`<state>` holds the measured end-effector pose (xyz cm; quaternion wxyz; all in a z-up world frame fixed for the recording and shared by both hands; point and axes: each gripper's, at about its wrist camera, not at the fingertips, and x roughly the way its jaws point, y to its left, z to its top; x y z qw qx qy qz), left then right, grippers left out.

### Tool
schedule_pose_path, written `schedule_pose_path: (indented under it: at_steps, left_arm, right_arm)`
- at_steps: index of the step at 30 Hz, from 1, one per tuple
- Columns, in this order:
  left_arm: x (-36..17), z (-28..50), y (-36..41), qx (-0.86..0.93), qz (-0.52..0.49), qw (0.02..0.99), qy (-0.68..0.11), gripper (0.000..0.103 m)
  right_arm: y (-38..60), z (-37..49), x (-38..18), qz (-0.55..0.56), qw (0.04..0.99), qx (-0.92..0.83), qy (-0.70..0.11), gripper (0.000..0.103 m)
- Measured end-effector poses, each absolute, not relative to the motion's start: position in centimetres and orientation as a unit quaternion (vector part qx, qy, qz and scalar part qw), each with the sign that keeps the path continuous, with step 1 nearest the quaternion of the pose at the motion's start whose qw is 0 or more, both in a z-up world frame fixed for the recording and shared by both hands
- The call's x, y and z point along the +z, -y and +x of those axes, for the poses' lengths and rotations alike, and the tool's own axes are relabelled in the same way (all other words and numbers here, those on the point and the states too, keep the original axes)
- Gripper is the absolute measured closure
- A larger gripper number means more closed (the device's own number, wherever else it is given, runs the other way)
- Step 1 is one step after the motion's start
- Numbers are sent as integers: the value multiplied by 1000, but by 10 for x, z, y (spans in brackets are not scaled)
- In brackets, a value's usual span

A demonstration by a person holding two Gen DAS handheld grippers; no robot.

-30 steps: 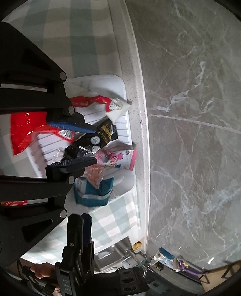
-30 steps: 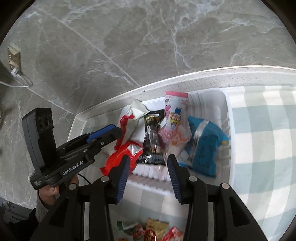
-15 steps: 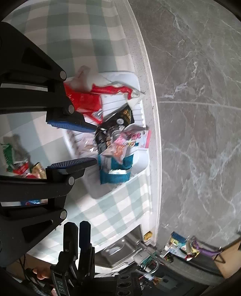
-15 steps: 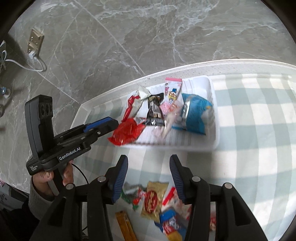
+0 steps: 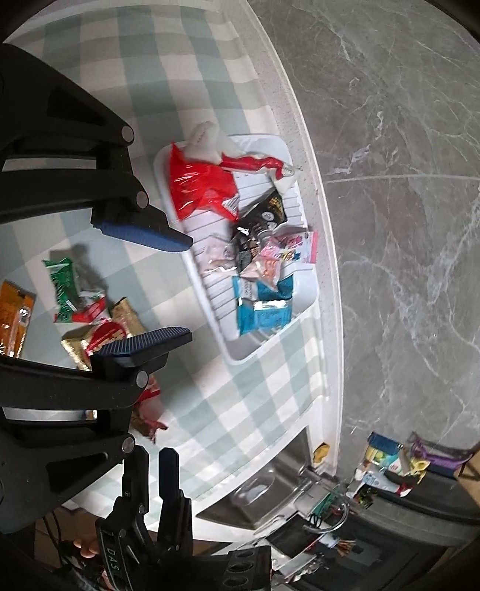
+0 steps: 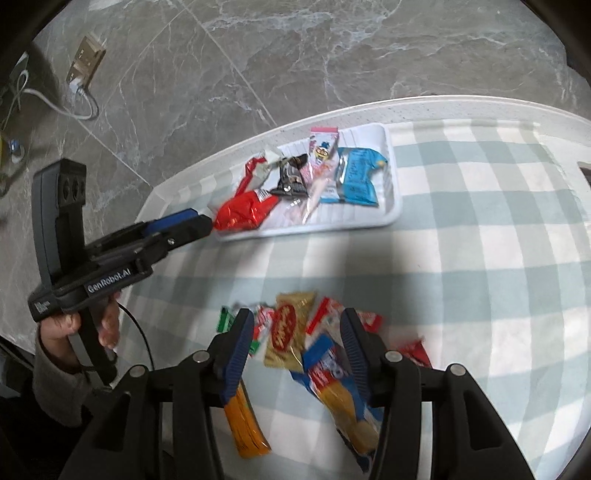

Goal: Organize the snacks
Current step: 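Move both open grippers back toward the remaining snack pile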

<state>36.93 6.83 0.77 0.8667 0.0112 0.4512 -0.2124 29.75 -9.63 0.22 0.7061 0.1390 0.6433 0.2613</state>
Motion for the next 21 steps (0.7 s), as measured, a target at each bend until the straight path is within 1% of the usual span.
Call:
schedule_pose_path:
  at_steps: [6, 21]
  left_arm:
    - [-5, 345, -69, -216, 25, 860, -462, 62]
    - [-60, 310, -87, -215, 34, 830, -514, 61]
  right_arm:
    - [102, 272, 4, 98, 719, 251, -640, 50]
    - [97, 226, -9, 9, 723, 248, -645, 50]
